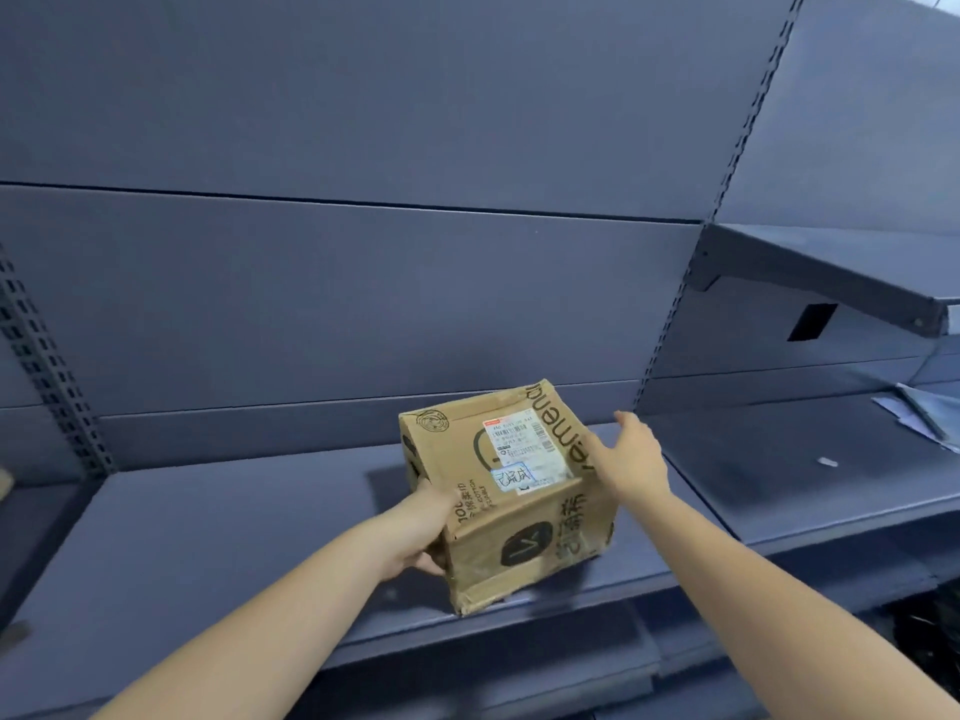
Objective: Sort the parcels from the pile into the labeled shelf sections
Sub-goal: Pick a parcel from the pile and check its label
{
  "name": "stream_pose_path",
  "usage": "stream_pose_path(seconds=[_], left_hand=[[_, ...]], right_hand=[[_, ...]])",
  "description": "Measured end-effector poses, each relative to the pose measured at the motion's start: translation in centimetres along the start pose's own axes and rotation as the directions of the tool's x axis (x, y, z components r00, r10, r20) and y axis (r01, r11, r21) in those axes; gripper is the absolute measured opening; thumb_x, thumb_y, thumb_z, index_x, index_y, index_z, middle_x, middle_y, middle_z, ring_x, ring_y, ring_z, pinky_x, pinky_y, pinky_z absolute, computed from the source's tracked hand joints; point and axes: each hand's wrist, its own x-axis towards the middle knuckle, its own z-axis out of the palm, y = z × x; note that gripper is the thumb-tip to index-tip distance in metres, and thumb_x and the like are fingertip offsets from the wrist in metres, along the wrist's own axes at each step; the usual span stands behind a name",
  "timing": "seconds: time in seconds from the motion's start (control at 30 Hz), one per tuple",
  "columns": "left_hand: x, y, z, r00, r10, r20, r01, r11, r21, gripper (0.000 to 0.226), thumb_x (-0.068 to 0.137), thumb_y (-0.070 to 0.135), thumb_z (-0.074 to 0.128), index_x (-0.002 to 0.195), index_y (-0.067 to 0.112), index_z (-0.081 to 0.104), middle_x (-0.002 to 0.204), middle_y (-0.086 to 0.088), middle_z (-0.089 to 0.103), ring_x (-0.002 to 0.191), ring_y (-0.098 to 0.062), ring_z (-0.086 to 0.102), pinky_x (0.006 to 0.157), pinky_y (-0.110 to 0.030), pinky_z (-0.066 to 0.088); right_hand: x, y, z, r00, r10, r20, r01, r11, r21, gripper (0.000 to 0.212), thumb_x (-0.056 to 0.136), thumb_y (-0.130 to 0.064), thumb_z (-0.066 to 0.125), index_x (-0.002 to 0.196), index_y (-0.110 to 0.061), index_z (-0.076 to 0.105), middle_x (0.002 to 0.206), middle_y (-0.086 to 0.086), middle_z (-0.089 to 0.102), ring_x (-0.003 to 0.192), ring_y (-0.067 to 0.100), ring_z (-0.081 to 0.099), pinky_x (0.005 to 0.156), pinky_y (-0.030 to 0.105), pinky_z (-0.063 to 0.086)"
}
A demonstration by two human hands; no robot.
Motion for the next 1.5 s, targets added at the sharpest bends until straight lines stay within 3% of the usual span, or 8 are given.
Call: stream_pose_path(seconds=[0.2, 0.3, 0.4, 0.5, 0.8, 1.1, 1.23, 1.5], left_hand=[[0.0, -1.1, 0.3, 0.992, 0.056, -0.117, -0.052, 0.998, 0.034, 0.032, 0.102, 0.043, 0.028, 0.131, 0.032, 0.036, 0.117, 0.002, 0.063, 0.106, -0.024, 0.060, 0.098, -0.052, 0.047], [-0.3, -1.5, 1.5, 0.967, 0.132, -0.218, -0.113, 0.989, 0.098, 0.037, 0.104, 0.038, 0.025, 0.139, 0.025, 0.030, 0.124, 0.005, 0.058, 0.107, -0.018, 0.057, 0.091, -0.033, 0.046], [-0.3, -1.7, 2.7, 0.928, 0.183, -0.323, -0.147, 0.980, 0.133, 0.040, 0.104, 0.035, 0.027, 0.139, 0.017, 0.028, 0.113, 0.005, 0.056, 0.095, -0.015, 0.054, 0.078, -0.030, 0.042], [-0.2, -1.6, 2.3, 0.894, 0.204, -0.398, -0.182, 0.979, 0.093, 0.043, 0.100, 0.044, 0.042, 0.134, 0.019, 0.036, 0.130, 0.002, 0.056, 0.114, -0.021, 0.055, 0.095, -0.034, 0.043], [-2.1, -2.5, -2.0, 0.771, 0.350, -0.532, -0.302, 0.937, 0.178, 0.046, 0.085, 0.038, 0.070, 0.121, 0.027, 0.045, 0.111, 0.009, 0.062, 0.107, -0.017, 0.058, 0.087, -0.031, 0.045], [-1.9, -4.7, -3.1, 0.793, 0.352, -0.497, -0.302, 0.936, 0.181, 0.064, 0.079, 0.032, 0.078, 0.132, 0.032, 0.042, 0.113, 0.015, 0.063, 0.105, -0.012, 0.058, 0.083, -0.025, 0.042], [-1.6, -5.1, -3.2, 0.811, 0.344, -0.473, -0.308, 0.939, 0.155, 0.067, 0.080, 0.033, 0.077, 0.137, 0.033, 0.042, 0.119, 0.015, 0.063, 0.109, -0.010, 0.058, 0.084, -0.021, 0.042], [-2.1, -5.5, -2.7, 0.801, 0.350, -0.485, -0.328, 0.935, 0.134, 0.065, 0.084, 0.033, 0.073, 0.140, 0.034, 0.039, 0.117, 0.018, 0.062, 0.107, -0.007, 0.058, 0.075, -0.012, 0.041]], right_hand=[[0.4, 0.2, 0.2, 0.969, 0.075, 0.235, -0.114, 0.981, 0.155, 0.069, 0.092, -0.052, 0.053, 0.150, -0.020, 0.033, 0.150, 0.007, 0.043, 0.135, 0.029, 0.042, 0.106, 0.039, 0.035], [0.0, 0.1, -0.1, 0.959, 0.032, 0.283, -0.068, 0.991, 0.117, 0.040, 0.097, -0.046, 0.047, 0.125, -0.019, 0.059, 0.129, 0.006, 0.062, 0.110, 0.023, 0.055, 0.090, 0.032, 0.040], [-0.5, 0.2, -0.7, 0.955, 0.010, 0.297, -0.060, 0.985, 0.160, 0.026, 0.099, -0.040, 0.046, 0.106, -0.022, 0.063, 0.105, 0.002, 0.065, 0.095, 0.020, 0.055, 0.080, 0.029, 0.038], [-1.0, 0.2, -0.5, 0.956, -0.019, 0.292, -0.038, 0.981, 0.190, 0.020, 0.099, -0.037, 0.045, 0.099, -0.026, 0.062, 0.101, -0.002, 0.065, 0.097, 0.019, 0.058, 0.079, 0.029, 0.040], [-4.7, -1.3, 3.6, 0.946, -0.165, 0.278, 0.059, 0.934, 0.351, 0.021, 0.100, -0.032, 0.046, 0.116, -0.026, 0.056, 0.106, -0.012, 0.063, 0.099, 0.011, 0.057, 0.081, 0.025, 0.042], [-6.3, 0.1, 5.6, 0.943, -0.207, 0.261, 0.111, 0.933, 0.342, 0.033, 0.095, -0.034, 0.055, 0.127, -0.031, 0.051, 0.117, -0.014, 0.062, 0.114, 0.014, 0.056, 0.097, 0.037, 0.047], [-6.4, 0.1, 5.6, 0.925, -0.141, 0.351, 0.009, 0.936, 0.352, 0.048, 0.095, -0.040, 0.055, 0.140, -0.037, 0.040, 0.120, -0.015, 0.063, 0.113, 0.015, 0.057, 0.100, 0.034, 0.046], [-6.6, 0.5, 5.7, 0.923, -0.185, 0.338, 0.050, 0.927, 0.371, 0.046, 0.097, -0.038, 0.052, 0.141, -0.038, 0.039, 0.114, -0.020, 0.062, 0.109, 0.012, 0.058, 0.093, 0.027, 0.045]])
